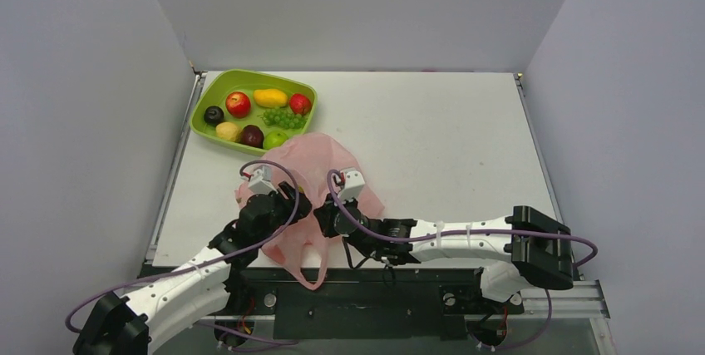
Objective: Take the fake fruits out of the plastic bag
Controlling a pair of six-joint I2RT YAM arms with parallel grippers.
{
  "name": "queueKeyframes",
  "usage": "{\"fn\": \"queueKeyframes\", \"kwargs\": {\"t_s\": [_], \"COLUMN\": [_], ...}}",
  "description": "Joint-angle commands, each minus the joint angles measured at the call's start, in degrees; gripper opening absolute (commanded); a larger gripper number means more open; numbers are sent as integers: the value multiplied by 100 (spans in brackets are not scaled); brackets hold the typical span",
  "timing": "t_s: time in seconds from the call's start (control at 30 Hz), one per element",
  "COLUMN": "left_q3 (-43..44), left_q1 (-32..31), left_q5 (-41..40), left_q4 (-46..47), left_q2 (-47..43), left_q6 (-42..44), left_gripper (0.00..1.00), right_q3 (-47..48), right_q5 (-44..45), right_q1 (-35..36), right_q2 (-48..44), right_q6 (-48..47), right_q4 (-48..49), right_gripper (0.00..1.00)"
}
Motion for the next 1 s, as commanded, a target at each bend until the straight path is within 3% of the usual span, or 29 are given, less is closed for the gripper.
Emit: {"fn": "queueKeyframes", "kwargs": {"t_s": [0.0, 0.4, 0.57, 0.73, 0.77, 0.83, 0.97], "left_q3": [437, 933, 1187, 1356, 1331, 1294, 1250], "left_q1": [87, 131, 126, 103, 99, 107, 114], "left_q5": [-372, -807, -733, -602, -610, -611, -539], "left_q4": [918, 1976, 2365, 2456, 2449, 2376, 2211], "left_q2": [512, 1869, 2537, 2898, 2862, 2794, 2717], "left_q6": [456, 1423, 1571, 1522, 1481, 1397, 1415], "left_gripper": [51, 77, 82, 81, 81, 81, 81], "right_q3": [-141, -715, -796, -781, -744, -609, -364], "right_q5": [-198, -831, -1232, -2293, -2347, -2494, -2817], "right_q1": [-84, -570, -911, -1456, -1496, -1579, -1835], "right_q2": [-273, -457, -450, -469, -505, -689, -1357], "right_q6": [31, 170, 209, -73, -289, -569, -825], "right_q4": [266, 640, 573, 444, 166, -245, -886], "right_gripper": [0, 0, 0, 1, 17, 35, 53]}}
